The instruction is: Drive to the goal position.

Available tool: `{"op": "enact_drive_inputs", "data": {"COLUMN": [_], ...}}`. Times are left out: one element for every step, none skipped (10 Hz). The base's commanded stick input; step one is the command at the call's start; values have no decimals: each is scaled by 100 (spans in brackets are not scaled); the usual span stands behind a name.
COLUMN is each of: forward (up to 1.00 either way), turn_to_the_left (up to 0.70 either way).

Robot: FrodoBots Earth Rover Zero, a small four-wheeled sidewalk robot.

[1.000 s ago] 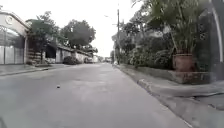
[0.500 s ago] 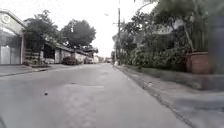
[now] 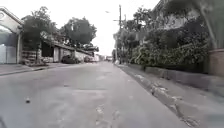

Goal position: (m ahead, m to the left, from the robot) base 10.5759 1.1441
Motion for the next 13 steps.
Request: {"op": "enact_drive_inputs", "data": {"forward": [100,100,100,100,100,100,100,100,100,100,100,100,100], "turn_to_the_left": [0,0,0,0,0,0,0,0,3,6,0,4,0]}}
